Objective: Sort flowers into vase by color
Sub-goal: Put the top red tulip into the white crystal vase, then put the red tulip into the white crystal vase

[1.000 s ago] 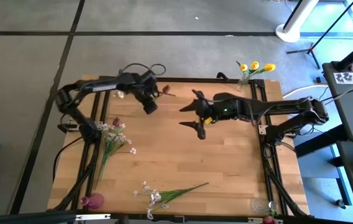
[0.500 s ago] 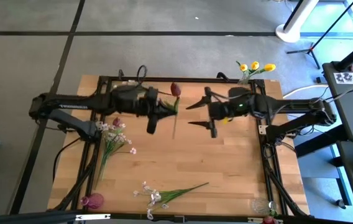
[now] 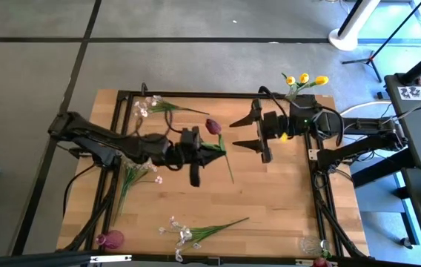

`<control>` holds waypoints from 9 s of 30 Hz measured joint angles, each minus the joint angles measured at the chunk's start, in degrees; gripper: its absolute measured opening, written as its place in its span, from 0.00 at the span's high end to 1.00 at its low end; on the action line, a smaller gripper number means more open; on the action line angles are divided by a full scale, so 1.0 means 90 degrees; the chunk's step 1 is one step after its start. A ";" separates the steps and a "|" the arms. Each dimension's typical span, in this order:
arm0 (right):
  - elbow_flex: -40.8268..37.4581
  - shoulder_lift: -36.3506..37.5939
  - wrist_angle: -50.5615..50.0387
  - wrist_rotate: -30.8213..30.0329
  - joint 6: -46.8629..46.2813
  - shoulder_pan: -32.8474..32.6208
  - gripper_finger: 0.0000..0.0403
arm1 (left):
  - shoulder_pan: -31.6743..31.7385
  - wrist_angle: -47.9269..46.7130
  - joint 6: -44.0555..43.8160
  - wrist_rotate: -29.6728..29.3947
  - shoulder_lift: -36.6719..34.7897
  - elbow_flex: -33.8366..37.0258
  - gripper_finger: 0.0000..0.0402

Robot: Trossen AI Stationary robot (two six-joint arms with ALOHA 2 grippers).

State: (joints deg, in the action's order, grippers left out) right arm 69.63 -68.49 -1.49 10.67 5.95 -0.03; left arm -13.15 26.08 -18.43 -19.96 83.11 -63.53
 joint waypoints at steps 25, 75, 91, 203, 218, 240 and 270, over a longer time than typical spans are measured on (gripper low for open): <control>0.0000 -0.0578 0.0183 -0.0135 -0.0778 0.0004 0.96 | 0.0357 -0.0128 0.0140 -0.0672 0.0370 -0.0002 0.80; 0.0000 0.1216 0.0529 0.0295 -0.1895 -0.5124 0.99 | -0.2179 -0.1643 0.0578 0.0499 -0.1811 -0.0005 0.64; -0.0774 0.1743 0.0247 -0.1672 -0.0981 -0.7525 0.99 | -0.2096 -0.0981 0.1344 0.0400 -0.1525 -0.0002 0.64; -0.0673 0.1988 -0.2759 -0.6235 -0.0884 -0.4363 0.42 | 0.4205 -1.1620 -0.3615 0.0739 -0.0529 0.0227 0.64; -0.0673 0.1523 -0.2752 -0.5556 -0.1159 -0.4197 0.42 | 0.5440 -0.9823 -0.3659 0.1981 -0.0529 0.2894 0.64; -0.0673 0.1805 -0.2858 -0.5394 -0.1306 -0.4200 0.42 | 0.4420 -1.0014 -0.4083 0.2599 -0.0527 0.2893 0.49; -0.0114 0.1905 -0.2893 -0.5566 0.0057 -0.4202 0.42 | 0.3176 -0.7203 -0.3447 0.0804 -0.1103 -0.0236 0.91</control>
State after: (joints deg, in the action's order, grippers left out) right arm 68.60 -51.35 -27.53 -39.43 6.46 -37.85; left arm 15.44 -38.75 -49.45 -12.72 73.18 -65.65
